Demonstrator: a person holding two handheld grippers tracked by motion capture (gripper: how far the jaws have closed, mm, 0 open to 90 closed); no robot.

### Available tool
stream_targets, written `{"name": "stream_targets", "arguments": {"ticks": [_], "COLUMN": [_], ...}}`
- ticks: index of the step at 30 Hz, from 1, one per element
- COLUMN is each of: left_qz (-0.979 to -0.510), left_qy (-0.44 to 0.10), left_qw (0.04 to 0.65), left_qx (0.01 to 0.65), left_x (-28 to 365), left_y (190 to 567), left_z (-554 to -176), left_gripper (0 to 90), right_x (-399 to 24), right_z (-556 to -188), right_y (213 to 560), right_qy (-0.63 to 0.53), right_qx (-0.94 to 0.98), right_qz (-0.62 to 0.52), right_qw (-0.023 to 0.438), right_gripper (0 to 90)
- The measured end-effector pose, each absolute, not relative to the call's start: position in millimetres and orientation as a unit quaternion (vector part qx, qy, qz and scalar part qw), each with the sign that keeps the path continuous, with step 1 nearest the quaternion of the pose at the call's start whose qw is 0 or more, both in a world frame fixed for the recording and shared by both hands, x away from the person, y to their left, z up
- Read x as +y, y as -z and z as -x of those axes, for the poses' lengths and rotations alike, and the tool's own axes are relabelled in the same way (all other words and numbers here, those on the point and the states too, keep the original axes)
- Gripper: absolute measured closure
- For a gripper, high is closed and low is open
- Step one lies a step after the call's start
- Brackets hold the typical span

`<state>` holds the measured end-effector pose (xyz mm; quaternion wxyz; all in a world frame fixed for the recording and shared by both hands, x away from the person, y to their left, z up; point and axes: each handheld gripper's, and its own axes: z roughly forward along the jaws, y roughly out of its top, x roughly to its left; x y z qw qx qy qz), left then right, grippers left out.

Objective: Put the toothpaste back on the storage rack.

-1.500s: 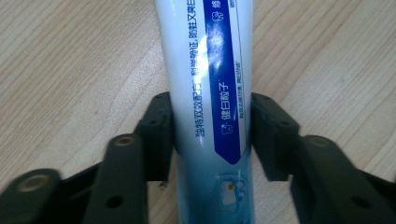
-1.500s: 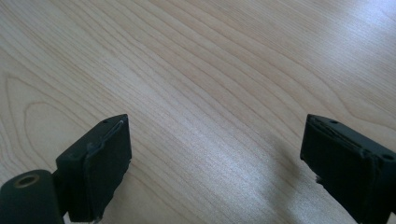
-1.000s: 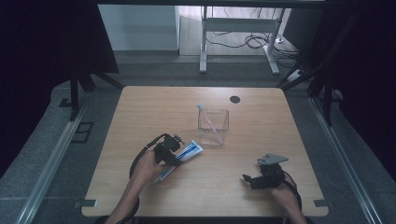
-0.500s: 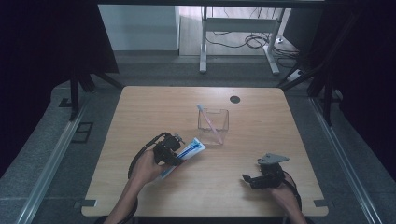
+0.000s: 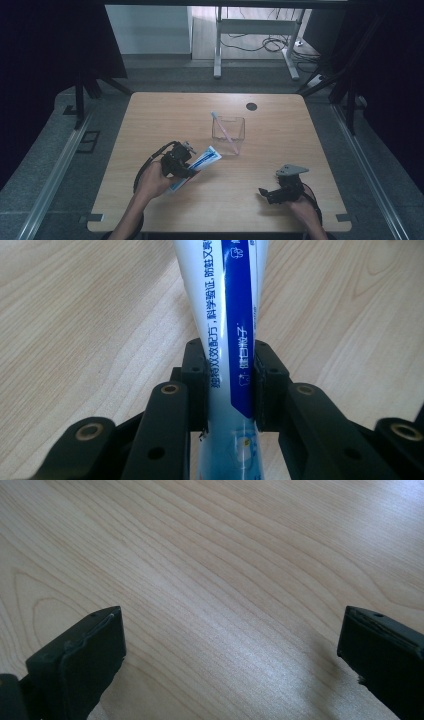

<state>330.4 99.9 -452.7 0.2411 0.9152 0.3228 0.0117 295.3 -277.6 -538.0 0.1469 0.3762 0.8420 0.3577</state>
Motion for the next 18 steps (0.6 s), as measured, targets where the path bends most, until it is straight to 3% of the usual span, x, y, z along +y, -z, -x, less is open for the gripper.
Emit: {"name": "stream_targets", "arguments": {"ticks": [18], "left_qz": [-0.908], "left_qy": [-0.027], "left_qw": [0.282], "left_qx": [0.308], "left_x": [105], "left_y": [427], "left_z": [-330], "left_gripper": [72.3], "right_x": [-277], "right_z": [-295], "right_y": [538], "right_qy": [-0.355], "right_qx": [0.842], "right_qz": [-0.378], "right_qw": [0.15], "right_gripper": [0.0]}}
